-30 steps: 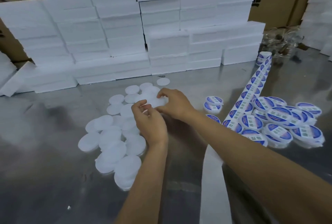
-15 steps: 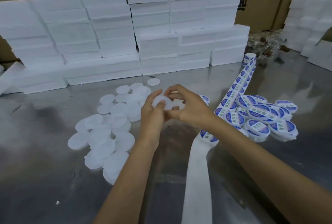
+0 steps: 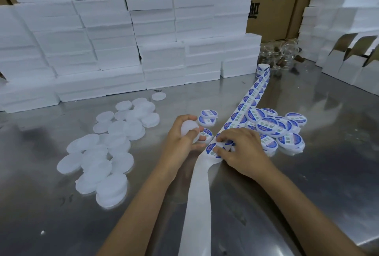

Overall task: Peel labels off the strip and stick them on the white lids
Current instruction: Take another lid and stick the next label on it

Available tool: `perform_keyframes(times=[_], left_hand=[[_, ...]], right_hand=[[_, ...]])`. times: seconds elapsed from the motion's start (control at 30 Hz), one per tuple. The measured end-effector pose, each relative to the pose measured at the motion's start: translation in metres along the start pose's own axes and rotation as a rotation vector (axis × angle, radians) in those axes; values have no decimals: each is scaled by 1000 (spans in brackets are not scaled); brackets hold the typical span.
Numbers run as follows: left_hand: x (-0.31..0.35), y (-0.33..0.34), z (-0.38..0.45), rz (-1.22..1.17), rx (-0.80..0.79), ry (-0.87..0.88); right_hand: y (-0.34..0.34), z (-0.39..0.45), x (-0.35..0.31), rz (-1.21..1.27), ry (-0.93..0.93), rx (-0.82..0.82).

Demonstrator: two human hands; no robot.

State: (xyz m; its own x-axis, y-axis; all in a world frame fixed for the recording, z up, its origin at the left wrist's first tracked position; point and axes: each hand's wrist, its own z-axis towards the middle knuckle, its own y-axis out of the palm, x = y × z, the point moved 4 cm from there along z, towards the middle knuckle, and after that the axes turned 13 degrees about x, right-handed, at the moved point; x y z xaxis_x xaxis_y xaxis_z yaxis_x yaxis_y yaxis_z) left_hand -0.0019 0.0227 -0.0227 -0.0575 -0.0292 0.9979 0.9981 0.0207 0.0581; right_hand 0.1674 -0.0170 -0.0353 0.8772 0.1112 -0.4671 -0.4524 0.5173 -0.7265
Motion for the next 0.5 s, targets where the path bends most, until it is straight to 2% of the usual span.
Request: perform_keyframes(times=[0.5], left_hand=[[4, 0, 6, -78, 0, 62]], right_hand=[[4, -7, -23, 170, -15, -19]])
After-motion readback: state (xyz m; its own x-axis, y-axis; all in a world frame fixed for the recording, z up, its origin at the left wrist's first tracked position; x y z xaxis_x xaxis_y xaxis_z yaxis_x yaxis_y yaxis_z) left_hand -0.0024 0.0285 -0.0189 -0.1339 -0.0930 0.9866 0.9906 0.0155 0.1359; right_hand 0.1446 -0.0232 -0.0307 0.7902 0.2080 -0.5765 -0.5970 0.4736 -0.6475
